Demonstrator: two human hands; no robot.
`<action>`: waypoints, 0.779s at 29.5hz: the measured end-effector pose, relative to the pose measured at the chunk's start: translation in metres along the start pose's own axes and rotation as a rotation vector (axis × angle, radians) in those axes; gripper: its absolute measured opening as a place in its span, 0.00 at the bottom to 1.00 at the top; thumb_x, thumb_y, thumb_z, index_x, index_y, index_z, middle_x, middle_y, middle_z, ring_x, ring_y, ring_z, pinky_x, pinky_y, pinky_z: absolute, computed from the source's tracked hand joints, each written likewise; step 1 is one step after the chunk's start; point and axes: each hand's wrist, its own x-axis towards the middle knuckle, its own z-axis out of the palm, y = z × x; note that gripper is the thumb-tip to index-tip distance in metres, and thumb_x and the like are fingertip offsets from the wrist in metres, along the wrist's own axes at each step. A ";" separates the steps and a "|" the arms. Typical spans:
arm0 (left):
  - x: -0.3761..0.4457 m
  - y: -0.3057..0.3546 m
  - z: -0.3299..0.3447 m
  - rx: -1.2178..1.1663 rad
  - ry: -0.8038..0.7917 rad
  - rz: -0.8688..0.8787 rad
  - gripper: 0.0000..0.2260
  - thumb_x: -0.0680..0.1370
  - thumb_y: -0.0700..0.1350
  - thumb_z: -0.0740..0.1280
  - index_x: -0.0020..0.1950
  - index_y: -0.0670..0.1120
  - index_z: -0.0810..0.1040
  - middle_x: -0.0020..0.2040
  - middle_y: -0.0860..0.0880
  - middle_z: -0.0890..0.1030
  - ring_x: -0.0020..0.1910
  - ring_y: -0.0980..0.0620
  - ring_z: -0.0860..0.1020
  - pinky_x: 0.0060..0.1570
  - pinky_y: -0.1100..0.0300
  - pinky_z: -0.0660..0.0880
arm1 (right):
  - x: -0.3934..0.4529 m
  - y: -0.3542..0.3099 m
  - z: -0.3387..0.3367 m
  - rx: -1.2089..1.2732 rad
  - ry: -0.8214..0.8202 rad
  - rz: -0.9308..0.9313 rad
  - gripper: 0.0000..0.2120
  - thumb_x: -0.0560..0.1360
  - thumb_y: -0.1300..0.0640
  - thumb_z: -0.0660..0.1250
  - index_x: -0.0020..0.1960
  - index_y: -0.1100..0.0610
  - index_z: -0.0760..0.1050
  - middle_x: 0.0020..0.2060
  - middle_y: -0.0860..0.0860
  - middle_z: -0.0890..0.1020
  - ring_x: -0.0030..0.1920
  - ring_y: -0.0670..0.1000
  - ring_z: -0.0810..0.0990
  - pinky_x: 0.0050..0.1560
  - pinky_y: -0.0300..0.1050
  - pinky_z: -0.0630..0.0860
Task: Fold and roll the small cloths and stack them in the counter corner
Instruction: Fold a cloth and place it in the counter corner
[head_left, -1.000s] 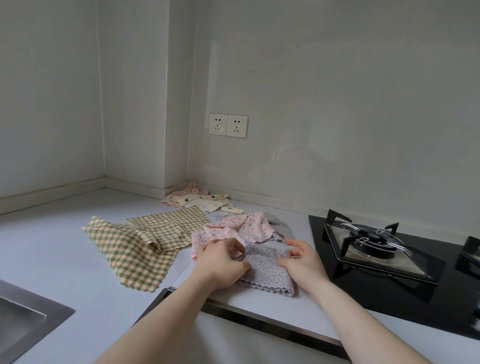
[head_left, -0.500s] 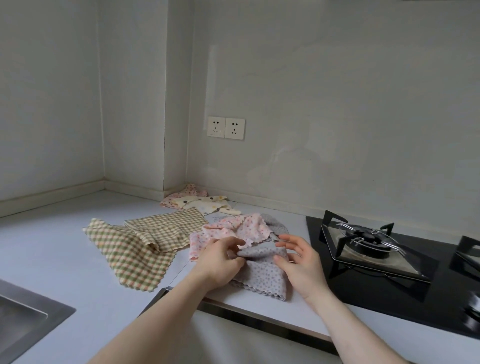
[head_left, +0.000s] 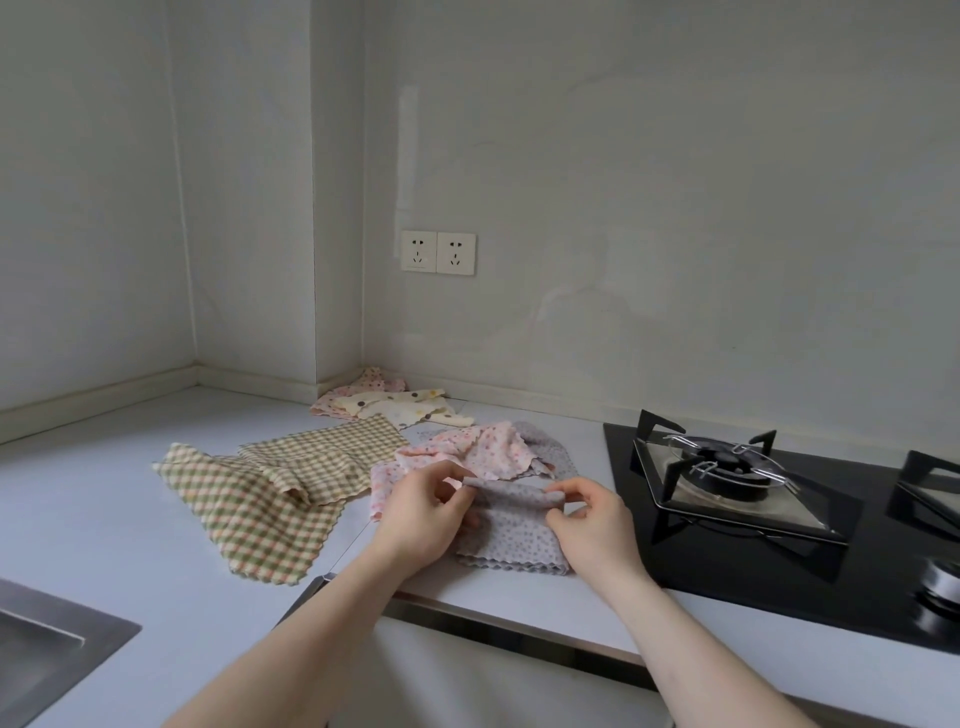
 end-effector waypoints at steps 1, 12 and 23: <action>-0.001 0.002 0.000 -0.012 -0.014 0.000 0.04 0.81 0.47 0.67 0.50 0.54 0.81 0.36 0.57 0.86 0.36 0.59 0.83 0.40 0.57 0.81 | 0.000 0.000 0.000 0.006 0.017 -0.003 0.12 0.75 0.65 0.70 0.45 0.48 0.82 0.34 0.48 0.83 0.27 0.47 0.76 0.27 0.35 0.71; -0.003 0.003 0.000 0.080 -0.019 -0.034 0.06 0.76 0.43 0.68 0.47 0.54 0.81 0.46 0.59 0.85 0.48 0.61 0.82 0.50 0.60 0.79 | -0.004 0.002 0.002 -0.100 0.074 -0.086 0.16 0.74 0.70 0.68 0.41 0.48 0.80 0.44 0.42 0.84 0.38 0.42 0.83 0.40 0.42 0.81; -0.006 0.004 0.003 0.224 -0.022 -0.025 0.07 0.75 0.42 0.65 0.45 0.54 0.79 0.44 0.59 0.83 0.43 0.60 0.78 0.42 0.64 0.74 | -0.009 0.003 0.004 -0.247 0.028 -0.244 0.19 0.68 0.73 0.66 0.34 0.47 0.76 0.42 0.40 0.80 0.49 0.44 0.79 0.46 0.51 0.79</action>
